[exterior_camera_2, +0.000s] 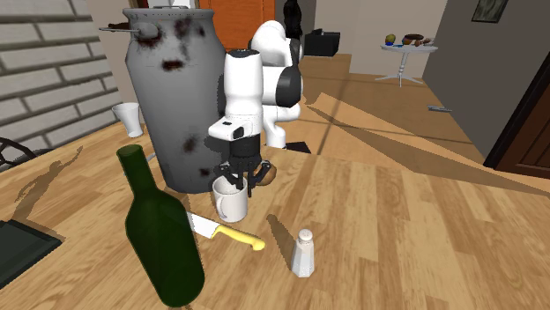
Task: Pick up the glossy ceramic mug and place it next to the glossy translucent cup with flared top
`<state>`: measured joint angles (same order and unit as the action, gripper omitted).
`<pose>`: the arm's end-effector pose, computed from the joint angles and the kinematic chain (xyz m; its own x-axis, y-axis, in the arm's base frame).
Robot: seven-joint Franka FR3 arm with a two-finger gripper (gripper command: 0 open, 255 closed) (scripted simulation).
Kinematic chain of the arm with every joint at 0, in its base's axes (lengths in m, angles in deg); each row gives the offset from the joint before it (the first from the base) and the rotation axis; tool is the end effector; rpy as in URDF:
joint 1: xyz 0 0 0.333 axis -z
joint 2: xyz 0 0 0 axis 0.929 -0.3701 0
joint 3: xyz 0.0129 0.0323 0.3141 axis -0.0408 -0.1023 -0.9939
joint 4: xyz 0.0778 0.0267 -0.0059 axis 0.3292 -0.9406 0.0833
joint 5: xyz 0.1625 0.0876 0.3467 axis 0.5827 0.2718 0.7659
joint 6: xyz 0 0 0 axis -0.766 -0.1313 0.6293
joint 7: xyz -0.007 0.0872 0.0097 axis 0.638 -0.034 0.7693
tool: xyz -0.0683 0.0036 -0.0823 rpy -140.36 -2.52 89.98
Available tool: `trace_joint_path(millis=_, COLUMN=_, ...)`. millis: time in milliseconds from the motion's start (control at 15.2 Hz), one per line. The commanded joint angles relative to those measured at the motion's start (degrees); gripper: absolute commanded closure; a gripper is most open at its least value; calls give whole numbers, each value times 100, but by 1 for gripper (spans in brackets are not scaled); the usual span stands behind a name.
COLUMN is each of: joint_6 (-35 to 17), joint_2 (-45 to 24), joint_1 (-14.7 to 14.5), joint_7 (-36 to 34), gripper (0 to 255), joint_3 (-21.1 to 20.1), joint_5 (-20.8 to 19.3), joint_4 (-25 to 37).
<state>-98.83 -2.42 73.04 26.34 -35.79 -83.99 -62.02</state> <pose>0.5981 -0.1856 0.5165 0.9848 0.0403 0.1692 0.0286 -0.9971 0.0709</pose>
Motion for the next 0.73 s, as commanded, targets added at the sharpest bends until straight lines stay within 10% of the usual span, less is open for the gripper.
trace_joint_path(millis=0, joint_6=74, joint_2=7, joint_1=0, joint_7=-1, gripper=255, joint_3=1, joint_5=-2, joint_4=69)
trace_joint_path(millis=660, joint_6=848, joint_2=-4, joint_1=14, joint_7=0, gripper=255, joint_3=10, joint_5=-3, joint_4=854)
